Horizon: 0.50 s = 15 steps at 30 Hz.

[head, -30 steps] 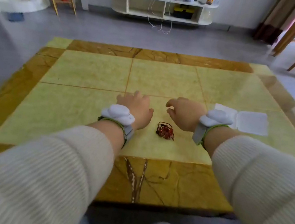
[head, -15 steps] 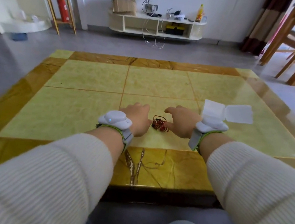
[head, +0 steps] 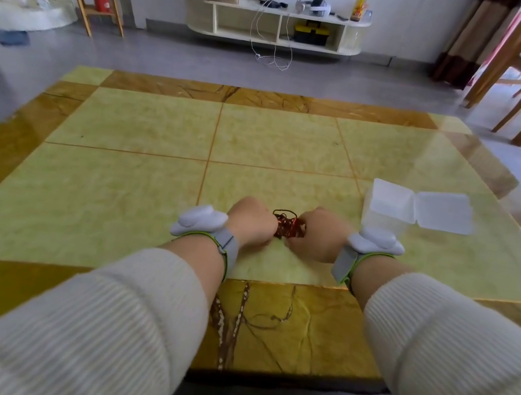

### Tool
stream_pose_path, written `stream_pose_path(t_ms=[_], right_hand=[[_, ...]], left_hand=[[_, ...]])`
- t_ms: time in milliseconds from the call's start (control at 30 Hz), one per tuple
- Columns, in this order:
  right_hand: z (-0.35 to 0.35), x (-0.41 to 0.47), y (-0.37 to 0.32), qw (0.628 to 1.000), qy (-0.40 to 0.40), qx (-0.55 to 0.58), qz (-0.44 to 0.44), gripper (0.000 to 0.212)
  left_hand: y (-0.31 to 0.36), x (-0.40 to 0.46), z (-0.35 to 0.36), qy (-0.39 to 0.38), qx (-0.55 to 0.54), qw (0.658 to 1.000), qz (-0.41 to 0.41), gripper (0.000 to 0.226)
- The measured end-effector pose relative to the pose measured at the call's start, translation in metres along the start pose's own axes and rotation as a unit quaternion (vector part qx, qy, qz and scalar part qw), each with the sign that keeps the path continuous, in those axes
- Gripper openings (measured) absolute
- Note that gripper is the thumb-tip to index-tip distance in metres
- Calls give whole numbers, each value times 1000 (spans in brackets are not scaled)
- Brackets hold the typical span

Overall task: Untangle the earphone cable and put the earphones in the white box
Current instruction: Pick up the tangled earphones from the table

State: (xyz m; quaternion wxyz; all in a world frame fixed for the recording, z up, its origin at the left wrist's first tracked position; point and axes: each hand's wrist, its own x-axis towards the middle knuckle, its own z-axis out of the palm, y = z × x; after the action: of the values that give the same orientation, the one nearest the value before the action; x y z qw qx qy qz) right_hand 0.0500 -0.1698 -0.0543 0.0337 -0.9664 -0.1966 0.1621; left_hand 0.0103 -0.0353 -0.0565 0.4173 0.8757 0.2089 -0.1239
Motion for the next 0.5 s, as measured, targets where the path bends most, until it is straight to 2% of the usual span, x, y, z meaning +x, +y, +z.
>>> stream_pose_path(t_ms=[100,267,433,500], right_hand=[[4,4,2,999,19,47,-14,36],[4,1,3,986,49,156,-38,45],[-4,-10,-4,971,75,213,-73,54],[-5,-14,-9,966,79,233,-74,60]], left_hand=[[4,5,7,-14,-185,982,-38,20],[3,1,11,-42,-383,921,-62,21],[-6,-7,8,24,-434,900,-32,8],[-11,-13,5,51,-445,894,-17,11]])
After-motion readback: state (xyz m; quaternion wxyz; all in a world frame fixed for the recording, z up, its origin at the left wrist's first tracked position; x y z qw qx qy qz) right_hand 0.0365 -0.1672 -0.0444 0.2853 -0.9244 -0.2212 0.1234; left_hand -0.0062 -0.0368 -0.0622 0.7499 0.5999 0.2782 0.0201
